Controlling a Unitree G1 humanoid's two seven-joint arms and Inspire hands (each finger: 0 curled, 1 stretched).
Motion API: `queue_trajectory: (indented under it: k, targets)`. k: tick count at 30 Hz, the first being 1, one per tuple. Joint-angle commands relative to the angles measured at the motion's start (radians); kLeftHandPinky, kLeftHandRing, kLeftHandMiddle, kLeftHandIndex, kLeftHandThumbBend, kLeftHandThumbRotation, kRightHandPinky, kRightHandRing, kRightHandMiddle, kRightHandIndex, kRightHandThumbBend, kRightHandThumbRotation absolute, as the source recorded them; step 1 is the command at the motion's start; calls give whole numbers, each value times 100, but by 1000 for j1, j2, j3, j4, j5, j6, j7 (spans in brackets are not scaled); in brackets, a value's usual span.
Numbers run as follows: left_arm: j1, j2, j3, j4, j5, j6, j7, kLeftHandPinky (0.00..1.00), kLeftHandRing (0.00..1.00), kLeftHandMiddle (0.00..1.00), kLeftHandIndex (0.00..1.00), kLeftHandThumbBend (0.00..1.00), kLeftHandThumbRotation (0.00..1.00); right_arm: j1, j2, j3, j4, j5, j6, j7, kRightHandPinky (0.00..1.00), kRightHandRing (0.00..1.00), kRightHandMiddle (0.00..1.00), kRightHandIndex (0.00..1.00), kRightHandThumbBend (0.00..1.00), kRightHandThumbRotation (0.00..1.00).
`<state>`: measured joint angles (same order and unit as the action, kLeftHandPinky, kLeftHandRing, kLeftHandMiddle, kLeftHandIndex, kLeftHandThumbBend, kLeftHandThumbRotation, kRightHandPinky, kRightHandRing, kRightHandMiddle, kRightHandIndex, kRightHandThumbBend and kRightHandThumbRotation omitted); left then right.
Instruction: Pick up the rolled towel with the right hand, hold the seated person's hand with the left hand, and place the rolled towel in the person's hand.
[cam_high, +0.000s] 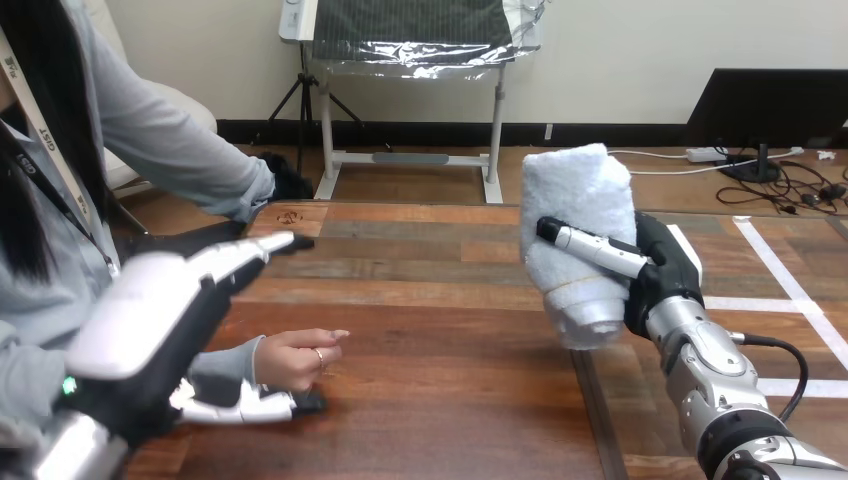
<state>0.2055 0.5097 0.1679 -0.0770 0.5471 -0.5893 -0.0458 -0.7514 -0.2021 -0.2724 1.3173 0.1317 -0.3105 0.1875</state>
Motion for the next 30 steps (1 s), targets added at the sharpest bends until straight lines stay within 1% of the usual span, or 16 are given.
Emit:
queue_trajectory:
  k: [1,3,5,7,10,14,16,19,20,22,25,27,30]
  targets:
    - [-97,59,3,41,-11,5,-5,75,84,84,85,100,31,-61,-8,-4,-56,5,-47,20,40,46,54,48,68,0]
    - [-115,78,1,59,-5,10,-9,76,84,85,85,100,30,-59,-9,-2,-57,2,-48,25,39,46,54,48,69,0]
    - [-121,86,-1,66,-3,12,-9,77,84,85,85,100,30,-58,-10,-1,-57,1,-49,27,40,47,54,48,69,0]
    - [-135,97,-5,76,-11,21,-23,78,84,85,85,100,29,-56,-11,2,-57,-4,-50,22,40,47,54,48,70,0]
    - [-153,120,-11,84,2,49,-44,79,85,86,86,100,25,-53,-12,2,-58,-5,-51,29,41,47,54,48,71,0]
    - [-183,136,-20,122,5,45,-41,79,85,86,86,100,22,-50,-13,-1,-59,-3,-53,44,39,46,53,47,72,0]
    - [-193,143,-24,137,4,43,-42,79,85,85,86,100,21,-49,-13,-2,-60,-4,-55,49,39,45,52,47,72,0]
    - [-213,157,-34,156,21,51,-44,78,85,85,86,100,22,-48,-14,-12,-57,7,-50,61,38,45,52,47,70,0]
    - [-224,162,-39,175,24,45,-42,78,85,85,86,100,22,-48,-14,-15,-57,10,-45,65,38,45,52,47,70,0]
    - [-236,168,-44,198,24,36,-38,78,84,85,85,100,23,-48,-14,-16,-59,12,-39,67,36,44,51,46,71,0]
    - [-256,182,-56,234,24,25,-41,78,84,85,85,100,22,-45,-15,-11,-59,3,-48,61,35,43,51,46,71,0]
    - [-269,189,-66,252,19,40,-58,78,84,85,85,100,22,-44,-15,-14,-60,7,-49,67,35,43,51,46,72,0]
    - [-287,200,-81,279,27,47,-64,79,85,85,86,100,22,-42,-15,-16,-62,9,-50,71,34,42,50,46,72,0]
